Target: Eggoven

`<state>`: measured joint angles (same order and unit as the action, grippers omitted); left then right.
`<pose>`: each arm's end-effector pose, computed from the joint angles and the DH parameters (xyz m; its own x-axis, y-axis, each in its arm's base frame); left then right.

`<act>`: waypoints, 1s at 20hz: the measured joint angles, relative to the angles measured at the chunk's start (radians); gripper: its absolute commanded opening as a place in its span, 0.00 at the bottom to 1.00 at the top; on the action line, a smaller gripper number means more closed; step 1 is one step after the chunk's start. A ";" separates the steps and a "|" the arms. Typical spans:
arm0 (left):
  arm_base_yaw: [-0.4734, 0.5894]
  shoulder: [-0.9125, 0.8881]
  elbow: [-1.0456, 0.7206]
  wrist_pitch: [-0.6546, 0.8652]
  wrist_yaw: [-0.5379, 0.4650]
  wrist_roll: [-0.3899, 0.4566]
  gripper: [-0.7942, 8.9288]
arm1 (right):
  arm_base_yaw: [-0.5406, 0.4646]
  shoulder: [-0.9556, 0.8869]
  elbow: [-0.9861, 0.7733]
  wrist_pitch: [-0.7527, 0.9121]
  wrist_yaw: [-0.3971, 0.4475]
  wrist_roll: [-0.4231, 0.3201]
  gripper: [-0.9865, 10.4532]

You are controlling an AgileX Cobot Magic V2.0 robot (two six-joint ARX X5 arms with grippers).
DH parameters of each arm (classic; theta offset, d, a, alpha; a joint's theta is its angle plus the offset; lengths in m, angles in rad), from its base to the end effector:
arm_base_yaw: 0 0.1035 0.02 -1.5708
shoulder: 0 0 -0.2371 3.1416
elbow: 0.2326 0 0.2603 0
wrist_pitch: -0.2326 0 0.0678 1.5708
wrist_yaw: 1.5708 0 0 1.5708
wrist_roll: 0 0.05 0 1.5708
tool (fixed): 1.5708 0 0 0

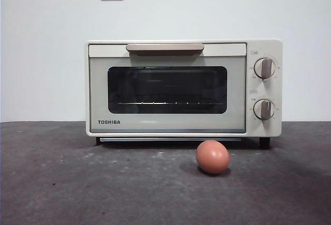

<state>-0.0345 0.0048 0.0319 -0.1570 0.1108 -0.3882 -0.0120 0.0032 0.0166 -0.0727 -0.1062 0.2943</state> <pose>0.1507 -0.0107 0.1563 0.9811 -0.1445 -0.1287 0.0842 0.9176 -0.3886 0.1527 0.0035 0.1607 0.9938 0.0941 -0.0589 -0.0726 0.9526 0.2956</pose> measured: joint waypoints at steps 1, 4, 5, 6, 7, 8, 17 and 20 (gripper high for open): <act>0.000 0.000 0.001 -0.010 0.001 -0.019 0.09 | 0.000 0.000 0.003 -0.010 -0.005 0.019 0.09; 0.000 0.004 0.028 -0.050 0.039 -0.055 0.09 | 0.000 0.002 0.032 -0.027 -0.052 0.052 0.09; 0.000 0.009 0.047 -0.061 0.056 -0.064 0.09 | 0.000 0.002 0.049 -0.031 -0.060 0.057 0.09; 0.000 0.014 0.067 -0.070 0.073 -0.071 0.09 | 0.000 0.004 0.067 -0.037 -0.064 0.063 0.09; 0.000 0.024 0.095 -0.083 0.092 -0.075 0.09 | 0.000 0.010 0.091 -0.050 -0.068 0.069 0.09; 0.000 0.034 0.116 -0.095 0.109 -0.076 0.09 | 0.000 0.018 0.113 -0.064 -0.072 0.072 0.09; 0.000 0.239 0.361 -0.299 0.267 -0.012 0.09 | 0.001 0.195 0.390 -0.367 -0.171 0.055 0.09; 0.000 0.323 0.452 -0.369 0.356 0.041 0.09 | 0.005 0.270 0.502 -0.469 -0.214 0.001 0.09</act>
<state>-0.0349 0.3279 0.4843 -0.5259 0.4664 -0.3473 -0.0071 0.2737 0.5182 -0.5419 -0.3202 0.2955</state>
